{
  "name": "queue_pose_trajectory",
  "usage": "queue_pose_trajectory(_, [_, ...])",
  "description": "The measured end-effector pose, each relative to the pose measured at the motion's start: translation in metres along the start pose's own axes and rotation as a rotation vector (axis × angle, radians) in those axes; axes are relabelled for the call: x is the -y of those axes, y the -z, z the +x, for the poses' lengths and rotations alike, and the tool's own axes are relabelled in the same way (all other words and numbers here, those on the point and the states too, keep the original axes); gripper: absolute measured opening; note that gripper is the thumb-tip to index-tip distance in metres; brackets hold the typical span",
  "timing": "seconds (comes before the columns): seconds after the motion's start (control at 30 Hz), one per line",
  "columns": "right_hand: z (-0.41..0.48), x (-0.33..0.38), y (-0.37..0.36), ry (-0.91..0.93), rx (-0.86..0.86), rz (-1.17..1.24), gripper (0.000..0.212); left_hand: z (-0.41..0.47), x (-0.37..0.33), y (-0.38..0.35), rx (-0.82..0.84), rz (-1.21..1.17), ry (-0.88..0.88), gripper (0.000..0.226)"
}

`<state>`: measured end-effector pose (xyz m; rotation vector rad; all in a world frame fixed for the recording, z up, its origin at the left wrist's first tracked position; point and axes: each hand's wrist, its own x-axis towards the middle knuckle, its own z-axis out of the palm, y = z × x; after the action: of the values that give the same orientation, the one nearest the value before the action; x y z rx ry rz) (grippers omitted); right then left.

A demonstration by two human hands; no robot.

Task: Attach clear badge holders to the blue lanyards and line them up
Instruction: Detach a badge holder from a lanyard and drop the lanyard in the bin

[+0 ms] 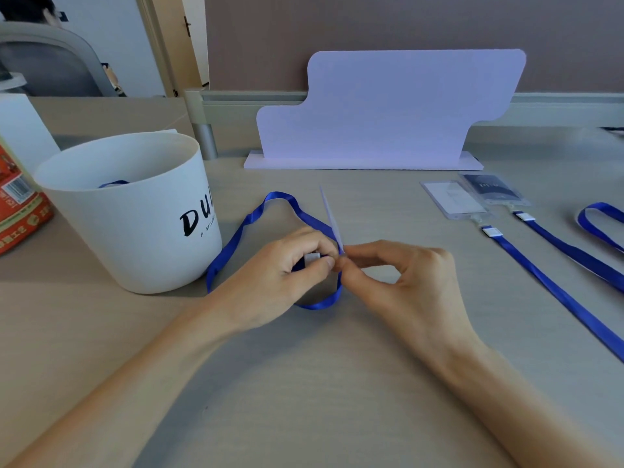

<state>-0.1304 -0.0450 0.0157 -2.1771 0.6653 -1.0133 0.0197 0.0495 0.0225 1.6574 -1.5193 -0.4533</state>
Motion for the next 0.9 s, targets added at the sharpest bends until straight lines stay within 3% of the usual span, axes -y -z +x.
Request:
queue_pose_trajectory(0.1, [-0.001,0.004,0.001,-0.097,0.003,0.080,0.008,0.002,0.002,-0.001,-0.024,0.000,-0.059,0.014])
queue_pose_trajectory(0.23, [-0.002,0.010,0.001,-0.086,-0.004,0.125,0.010,0.003,0.001,-0.002,-0.051,-0.007,-0.109,0.014])
queue_pose_trajectory(0.47, [-0.001,0.012,0.001,-0.133,0.014,0.239,0.021,0.001,0.000,-0.004,-0.053,-0.112,-0.071,0.017])
queue_pose_trajectory(0.9, [-0.001,0.015,0.000,-0.175,0.014,0.293,0.019,0.000,-0.001,-0.005,-0.073,-0.244,-0.034,0.016])
